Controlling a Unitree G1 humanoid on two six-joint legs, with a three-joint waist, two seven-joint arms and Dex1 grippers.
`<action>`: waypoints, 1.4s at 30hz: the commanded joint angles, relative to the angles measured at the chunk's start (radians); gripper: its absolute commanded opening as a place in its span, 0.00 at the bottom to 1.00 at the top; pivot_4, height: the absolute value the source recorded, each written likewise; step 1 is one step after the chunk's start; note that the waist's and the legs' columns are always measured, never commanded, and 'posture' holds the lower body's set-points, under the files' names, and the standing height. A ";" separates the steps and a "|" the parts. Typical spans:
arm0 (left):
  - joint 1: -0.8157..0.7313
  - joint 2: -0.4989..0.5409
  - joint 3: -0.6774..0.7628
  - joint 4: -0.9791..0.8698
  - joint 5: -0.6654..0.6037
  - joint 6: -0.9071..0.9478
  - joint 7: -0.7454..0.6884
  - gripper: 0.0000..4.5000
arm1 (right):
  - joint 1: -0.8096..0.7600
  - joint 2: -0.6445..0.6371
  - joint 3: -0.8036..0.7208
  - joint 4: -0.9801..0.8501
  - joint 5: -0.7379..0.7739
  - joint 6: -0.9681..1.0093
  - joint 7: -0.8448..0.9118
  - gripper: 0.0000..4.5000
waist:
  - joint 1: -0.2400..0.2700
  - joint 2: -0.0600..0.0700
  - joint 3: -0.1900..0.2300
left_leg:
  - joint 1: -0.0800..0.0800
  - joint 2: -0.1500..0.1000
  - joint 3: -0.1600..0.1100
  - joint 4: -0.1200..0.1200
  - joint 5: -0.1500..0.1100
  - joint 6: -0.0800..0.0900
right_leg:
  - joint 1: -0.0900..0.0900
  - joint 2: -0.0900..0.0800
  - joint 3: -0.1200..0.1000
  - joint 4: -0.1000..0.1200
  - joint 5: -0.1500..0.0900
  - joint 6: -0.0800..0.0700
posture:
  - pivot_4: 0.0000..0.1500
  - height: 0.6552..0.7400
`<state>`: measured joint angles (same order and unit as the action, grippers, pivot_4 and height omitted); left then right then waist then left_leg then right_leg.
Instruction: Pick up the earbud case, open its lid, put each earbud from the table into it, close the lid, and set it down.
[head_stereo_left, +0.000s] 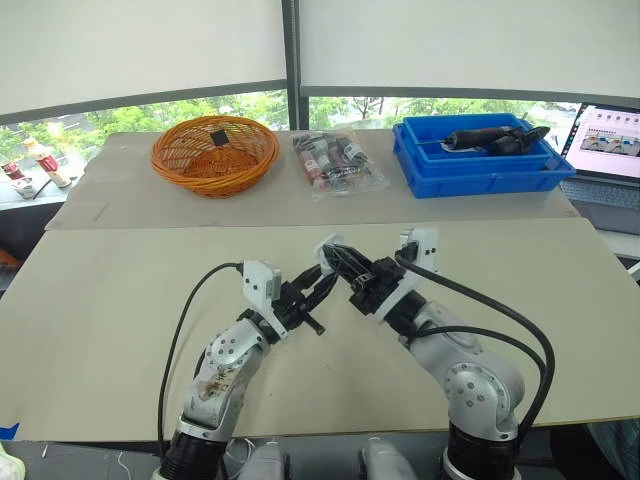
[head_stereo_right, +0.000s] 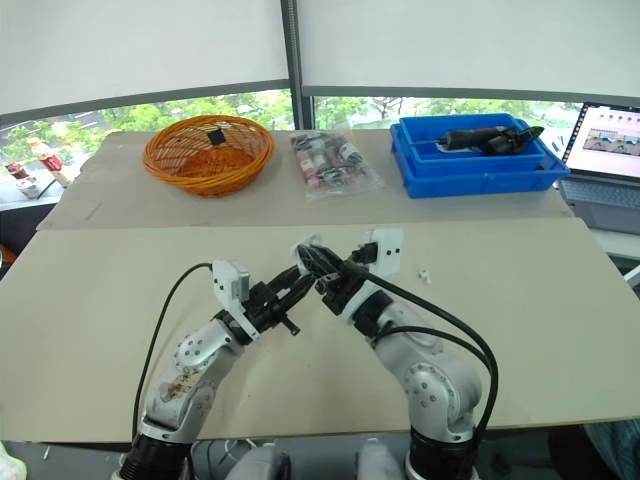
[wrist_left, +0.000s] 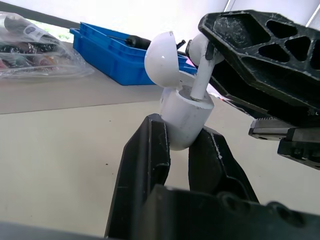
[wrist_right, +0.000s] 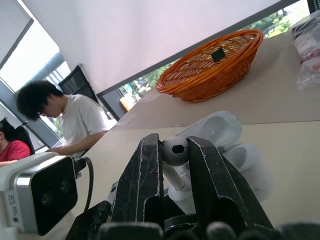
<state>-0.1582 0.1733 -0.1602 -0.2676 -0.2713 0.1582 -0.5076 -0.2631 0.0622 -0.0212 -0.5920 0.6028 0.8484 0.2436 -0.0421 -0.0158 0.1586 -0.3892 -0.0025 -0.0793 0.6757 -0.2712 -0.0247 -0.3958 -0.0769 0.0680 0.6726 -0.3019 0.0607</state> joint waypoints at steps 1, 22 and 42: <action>-0.002 -0.001 -0.006 -0.058 -0.004 -0.005 0.002 0.11 | -0.002 -0.005 0.016 -0.009 -0.010 -0.062 -0.014 0.08 | 0.000 0.000 0.000 | 0.000 0.000 0.000 0.000 0.000 0.000 | 0.000 0.000 0.000 0.000 0.000 0.000 | 1.00 1.00; -0.013 0.009 -0.013 -0.070 0.008 -0.002 0.013 0.11 | 0.049 -0.126 0.186 0.015 -0.170 -0.172 -0.039 0.39 | 0.001 0.000 0.000 | 0.000 0.000 0.000 0.000 0.000 0.000 | 0.000 0.000 0.000 -0.001 0.000 0.000 | 1.00 1.00; 0.000 0.045 0.013 -0.039 0.015 0.000 0.004 0.11 | 0.143 -0.547 -0.191 -0.249 0.093 -0.118 0.181 1.00 | 0.015 0.000 0.000 | 0.001 0.000 0.000 0.000 0.000 0.001 | 0.007 0.000 -0.001 -0.008 0.000 0.000 | 1.00 1.00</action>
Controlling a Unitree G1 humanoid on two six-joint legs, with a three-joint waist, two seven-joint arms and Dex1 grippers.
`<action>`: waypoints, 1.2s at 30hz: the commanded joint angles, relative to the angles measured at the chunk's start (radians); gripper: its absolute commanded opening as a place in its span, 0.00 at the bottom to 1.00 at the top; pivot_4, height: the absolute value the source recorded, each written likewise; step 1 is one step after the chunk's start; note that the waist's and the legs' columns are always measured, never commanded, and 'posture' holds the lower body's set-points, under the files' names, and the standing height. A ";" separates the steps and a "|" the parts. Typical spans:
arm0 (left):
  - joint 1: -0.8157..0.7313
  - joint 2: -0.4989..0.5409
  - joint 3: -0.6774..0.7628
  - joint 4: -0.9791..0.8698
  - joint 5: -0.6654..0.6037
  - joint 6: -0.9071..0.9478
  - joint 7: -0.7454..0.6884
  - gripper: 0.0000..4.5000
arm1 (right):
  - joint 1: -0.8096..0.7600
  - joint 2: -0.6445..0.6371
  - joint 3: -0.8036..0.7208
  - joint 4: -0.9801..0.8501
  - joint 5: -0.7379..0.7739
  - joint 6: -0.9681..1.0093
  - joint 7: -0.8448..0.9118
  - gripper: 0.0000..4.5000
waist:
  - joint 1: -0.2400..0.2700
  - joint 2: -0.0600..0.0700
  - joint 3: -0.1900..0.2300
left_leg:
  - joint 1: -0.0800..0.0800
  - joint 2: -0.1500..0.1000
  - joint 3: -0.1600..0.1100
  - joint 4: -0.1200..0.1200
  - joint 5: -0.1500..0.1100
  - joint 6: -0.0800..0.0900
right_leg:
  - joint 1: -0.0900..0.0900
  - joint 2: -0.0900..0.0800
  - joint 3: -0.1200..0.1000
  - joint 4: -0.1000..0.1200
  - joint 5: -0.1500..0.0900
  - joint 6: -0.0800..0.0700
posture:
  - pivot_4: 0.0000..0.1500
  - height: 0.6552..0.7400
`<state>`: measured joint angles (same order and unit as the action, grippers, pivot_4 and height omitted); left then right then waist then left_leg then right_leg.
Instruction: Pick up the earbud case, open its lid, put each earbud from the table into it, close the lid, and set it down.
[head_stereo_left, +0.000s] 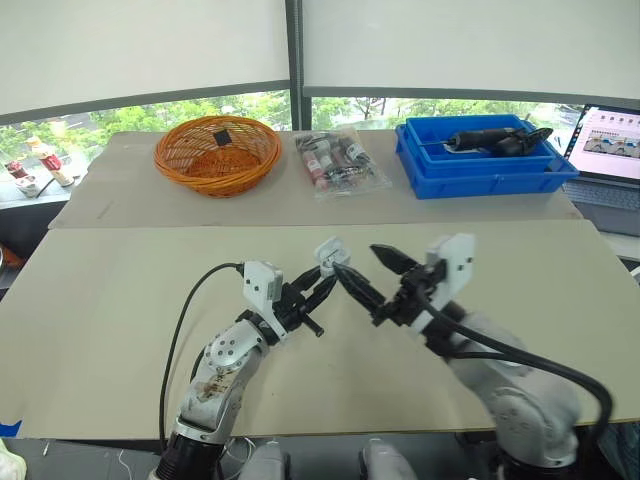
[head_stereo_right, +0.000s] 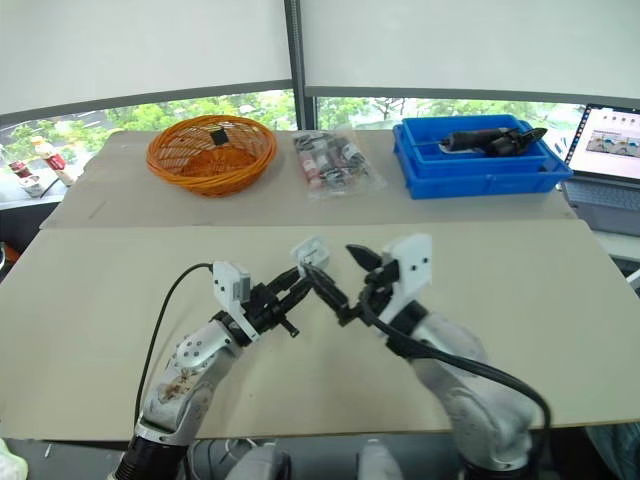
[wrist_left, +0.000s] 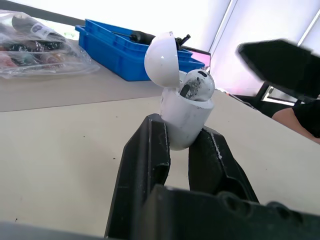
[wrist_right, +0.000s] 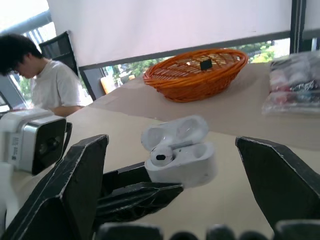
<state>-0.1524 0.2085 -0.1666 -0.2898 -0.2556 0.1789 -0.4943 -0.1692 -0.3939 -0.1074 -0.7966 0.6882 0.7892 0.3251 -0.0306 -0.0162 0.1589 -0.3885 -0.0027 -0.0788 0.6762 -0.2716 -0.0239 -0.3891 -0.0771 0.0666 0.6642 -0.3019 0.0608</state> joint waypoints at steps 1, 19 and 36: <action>-0.005 0.015 0.021 -0.013 0.000 -0.023 -0.012 0.11 | 0.086 -0.136 -0.141 -0.033 -0.031 -0.109 0.138 1.00 | 0.006 0.000 0.000 | 0.000 0.000 0.001 0.000 0.000 0.000 | 0.000 0.000 0.000 0.000 0.000 0.000 | 1.00 1.00; 0.024 0.048 0.037 -0.008 0.008 -0.039 -0.024 0.11 | 0.569 -0.199 -0.441 0.429 -0.275 -0.495 0.324 1.00 | 0.018 -0.001 0.000 | 0.002 0.001 0.006 0.000 0.000 0.000 | 0.003 0.000 0.001 0.000 0.000 0.000 | 1.00 1.00; 0.031 0.036 0.019 -0.021 0.020 -0.032 -0.027 0.11 | 0.169 -0.172 -0.149 0.497 -0.379 -0.349 0.165 1.00 | 0.017 0.000 0.000 | 0.002 0.001 0.006 0.000 0.000 0.000 | 0.002 0.001 0.001 0.000 0.000 0.000 | 1.00 1.00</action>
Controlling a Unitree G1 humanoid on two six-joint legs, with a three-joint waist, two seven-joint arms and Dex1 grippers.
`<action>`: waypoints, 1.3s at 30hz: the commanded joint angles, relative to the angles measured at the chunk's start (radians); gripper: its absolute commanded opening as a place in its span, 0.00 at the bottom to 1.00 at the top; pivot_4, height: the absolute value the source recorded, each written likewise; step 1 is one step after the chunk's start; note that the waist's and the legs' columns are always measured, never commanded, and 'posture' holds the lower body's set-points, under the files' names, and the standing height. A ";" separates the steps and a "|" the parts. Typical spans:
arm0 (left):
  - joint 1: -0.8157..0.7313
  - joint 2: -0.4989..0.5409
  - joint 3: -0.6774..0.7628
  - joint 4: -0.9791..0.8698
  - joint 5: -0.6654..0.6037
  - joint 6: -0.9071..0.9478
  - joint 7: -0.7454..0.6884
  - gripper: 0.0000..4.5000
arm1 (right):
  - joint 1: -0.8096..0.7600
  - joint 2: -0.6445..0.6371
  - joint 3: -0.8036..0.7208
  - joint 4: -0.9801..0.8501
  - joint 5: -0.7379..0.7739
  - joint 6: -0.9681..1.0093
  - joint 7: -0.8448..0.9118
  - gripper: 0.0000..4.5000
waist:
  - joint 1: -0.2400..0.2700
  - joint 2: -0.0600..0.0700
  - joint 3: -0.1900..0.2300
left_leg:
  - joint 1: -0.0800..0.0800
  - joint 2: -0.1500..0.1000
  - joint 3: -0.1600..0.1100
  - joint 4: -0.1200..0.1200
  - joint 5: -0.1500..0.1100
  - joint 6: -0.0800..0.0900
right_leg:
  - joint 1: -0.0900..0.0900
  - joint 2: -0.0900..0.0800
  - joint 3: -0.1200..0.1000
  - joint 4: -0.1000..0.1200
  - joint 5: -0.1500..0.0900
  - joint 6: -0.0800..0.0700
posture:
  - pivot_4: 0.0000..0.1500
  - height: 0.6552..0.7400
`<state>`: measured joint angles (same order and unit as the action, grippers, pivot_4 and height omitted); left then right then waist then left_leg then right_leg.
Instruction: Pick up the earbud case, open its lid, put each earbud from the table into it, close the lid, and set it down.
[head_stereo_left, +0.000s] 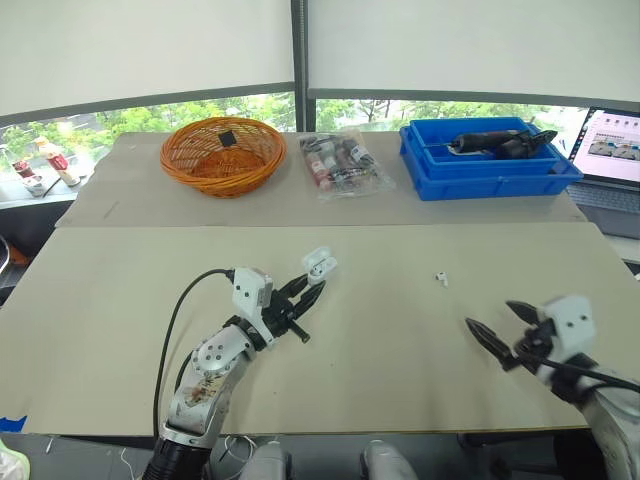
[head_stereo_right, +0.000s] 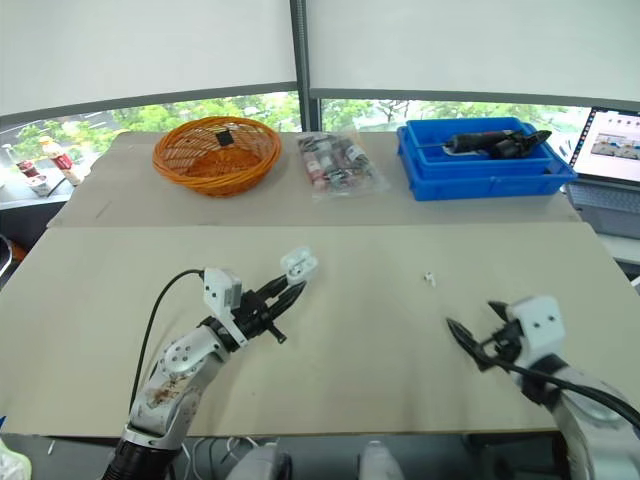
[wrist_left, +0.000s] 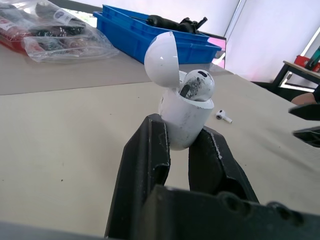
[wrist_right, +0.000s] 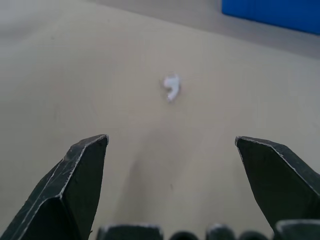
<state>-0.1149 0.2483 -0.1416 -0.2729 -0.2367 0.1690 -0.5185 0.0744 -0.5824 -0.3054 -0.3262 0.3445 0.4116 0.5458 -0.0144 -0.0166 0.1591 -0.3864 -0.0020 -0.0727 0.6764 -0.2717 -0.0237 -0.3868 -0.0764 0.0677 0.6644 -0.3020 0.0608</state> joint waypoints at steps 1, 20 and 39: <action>-0.007 -0.004 -0.006 -0.038 0.002 -0.022 -0.002 0.11 | -0.118 0.027 0.070 0.060 -0.062 0.031 -0.082 1.00 | 0.002 0.000 0.000 | 0.000 0.000 0.000 0.000 0.000 0.000 | 0.000 0.000 0.000 0.000 0.000 0.000 | 1.00 1.00; 0.021 -0.002 -0.010 -0.062 0.006 -0.019 0.010 0.11 | -0.406 0.103 0.176 0.467 -0.154 0.100 -0.141 0.75 | -0.001 0.001 -0.001 | -0.001 0.000 0.001 0.001 0.000 0.000 | -0.001 0.000 0.000 0.001 0.000 0.000 | 1.00 1.00; 0.069 0.007 -0.020 -0.085 0.012 -0.031 0.005 0.11 | -0.209 -0.418 0.293 0.137 -0.065 -0.073 0.637 0.07 | 0.004 0.002 0.000 | -0.002 0.000 0.001 0.001 0.000 0.000 | 0.000 -0.001 -0.001 0.000 0.000 0.000 | 1.00 1.00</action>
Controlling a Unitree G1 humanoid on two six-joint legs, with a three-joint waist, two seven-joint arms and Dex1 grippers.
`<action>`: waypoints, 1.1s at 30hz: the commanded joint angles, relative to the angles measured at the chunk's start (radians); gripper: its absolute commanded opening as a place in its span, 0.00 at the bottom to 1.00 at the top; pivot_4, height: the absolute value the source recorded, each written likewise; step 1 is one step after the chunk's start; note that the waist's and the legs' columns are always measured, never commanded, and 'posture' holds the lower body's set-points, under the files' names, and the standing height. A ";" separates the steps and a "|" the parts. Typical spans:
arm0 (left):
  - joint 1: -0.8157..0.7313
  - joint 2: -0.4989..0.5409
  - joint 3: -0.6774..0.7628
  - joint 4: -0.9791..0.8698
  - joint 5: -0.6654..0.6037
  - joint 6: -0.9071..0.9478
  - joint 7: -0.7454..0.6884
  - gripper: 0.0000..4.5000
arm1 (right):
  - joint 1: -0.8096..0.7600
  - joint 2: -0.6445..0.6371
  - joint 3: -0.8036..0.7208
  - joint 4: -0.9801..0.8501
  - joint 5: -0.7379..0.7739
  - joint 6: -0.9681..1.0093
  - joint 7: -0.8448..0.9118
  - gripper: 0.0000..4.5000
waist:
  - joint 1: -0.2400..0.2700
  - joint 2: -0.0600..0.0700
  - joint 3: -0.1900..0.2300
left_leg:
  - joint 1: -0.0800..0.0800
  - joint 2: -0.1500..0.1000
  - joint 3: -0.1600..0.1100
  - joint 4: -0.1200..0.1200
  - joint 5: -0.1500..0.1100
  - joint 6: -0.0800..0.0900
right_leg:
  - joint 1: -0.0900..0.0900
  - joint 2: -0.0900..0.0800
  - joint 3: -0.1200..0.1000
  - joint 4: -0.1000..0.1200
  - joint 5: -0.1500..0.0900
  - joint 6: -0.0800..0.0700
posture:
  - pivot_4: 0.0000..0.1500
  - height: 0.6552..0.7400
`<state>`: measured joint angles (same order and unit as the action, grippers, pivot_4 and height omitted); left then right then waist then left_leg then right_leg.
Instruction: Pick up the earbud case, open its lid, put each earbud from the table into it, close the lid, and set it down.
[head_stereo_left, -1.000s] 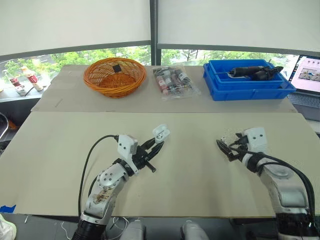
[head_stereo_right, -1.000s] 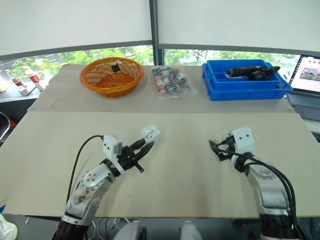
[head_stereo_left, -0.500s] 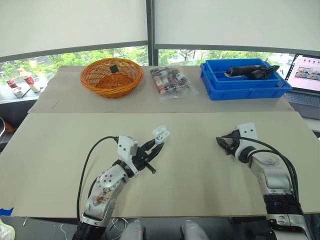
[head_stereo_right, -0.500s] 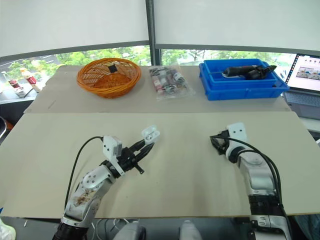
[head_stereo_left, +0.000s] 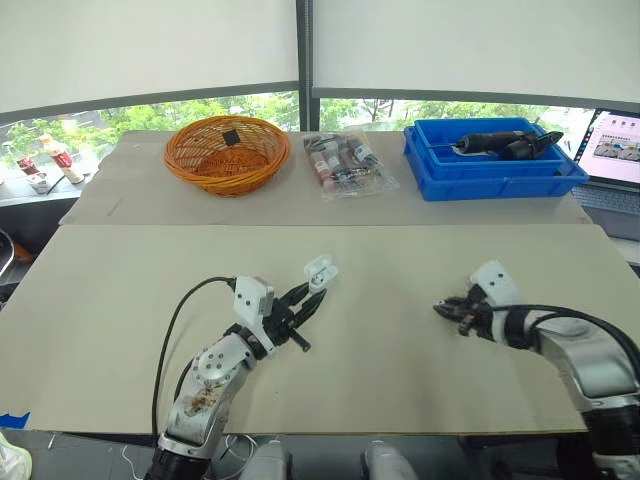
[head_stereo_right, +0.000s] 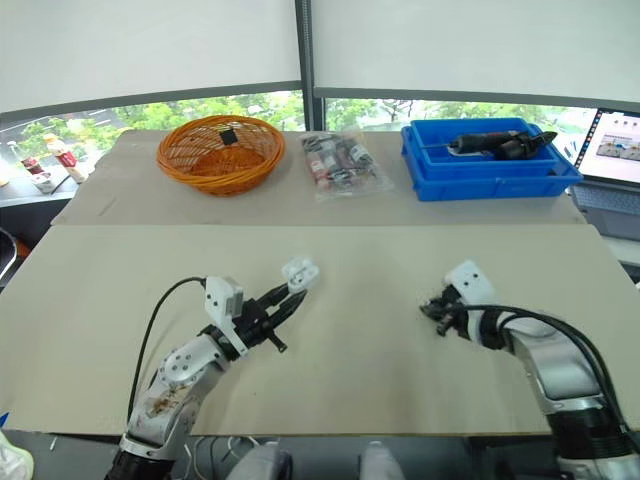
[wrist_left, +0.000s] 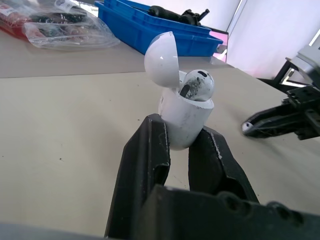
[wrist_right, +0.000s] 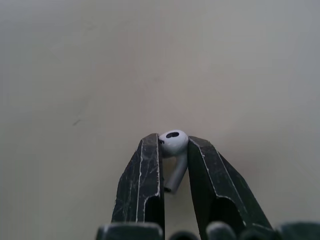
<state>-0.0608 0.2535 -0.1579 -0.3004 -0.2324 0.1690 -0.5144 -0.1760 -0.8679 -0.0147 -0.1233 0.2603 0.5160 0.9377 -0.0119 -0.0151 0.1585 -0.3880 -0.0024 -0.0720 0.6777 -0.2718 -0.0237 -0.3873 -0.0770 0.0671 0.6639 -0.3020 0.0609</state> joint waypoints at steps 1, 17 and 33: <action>0.020 0.001 -0.005 -0.060 0.007 -0.029 0.002 0.11 | 0.064 -0.184 0.011 -0.064 0.006 -0.245 0.316 0.07 | 0.001 0.001 0.000 | 0.000 0.000 0.000 0.000 0.000 0.000 | 0.000 0.000 0.000 0.000 0.000 0.000 | 1.00 1.00; 0.099 0.011 -0.008 -0.151 0.003 0.024 0.042 0.11 | -0.092 -0.277 0.194 0.245 -0.158 -0.871 0.649 0.07 | -0.001 0.000 0.001 | 0.003 0.001 0.001 0.000 0.000 0.000 | 0.002 0.000 0.001 0.000 0.000 0.000 | 1.00 1.00; 0.113 0.032 -0.001 -0.182 -0.007 0.052 0.049 0.11 | -0.117 -0.275 0.261 0.288 -0.214 -0.905 0.651 0.52 | 0.013 0.000 0.001 | 0.004 0.001 -0.002 0.000 0.000 0.000 | 0.003 0.000 0.001 0.000 0.000 0.000 | 1.00 1.00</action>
<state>0.0553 0.2836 -0.1678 -0.4388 -0.2336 0.2243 -0.4664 -0.3034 -1.1368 0.2300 0.1574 0.0636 -0.3717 1.5642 0.0007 -0.0153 0.1592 -0.3844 -0.0016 -0.0735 0.6781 -0.2719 -0.0235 -0.3846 -0.0775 0.0683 0.6638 -0.3020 0.0609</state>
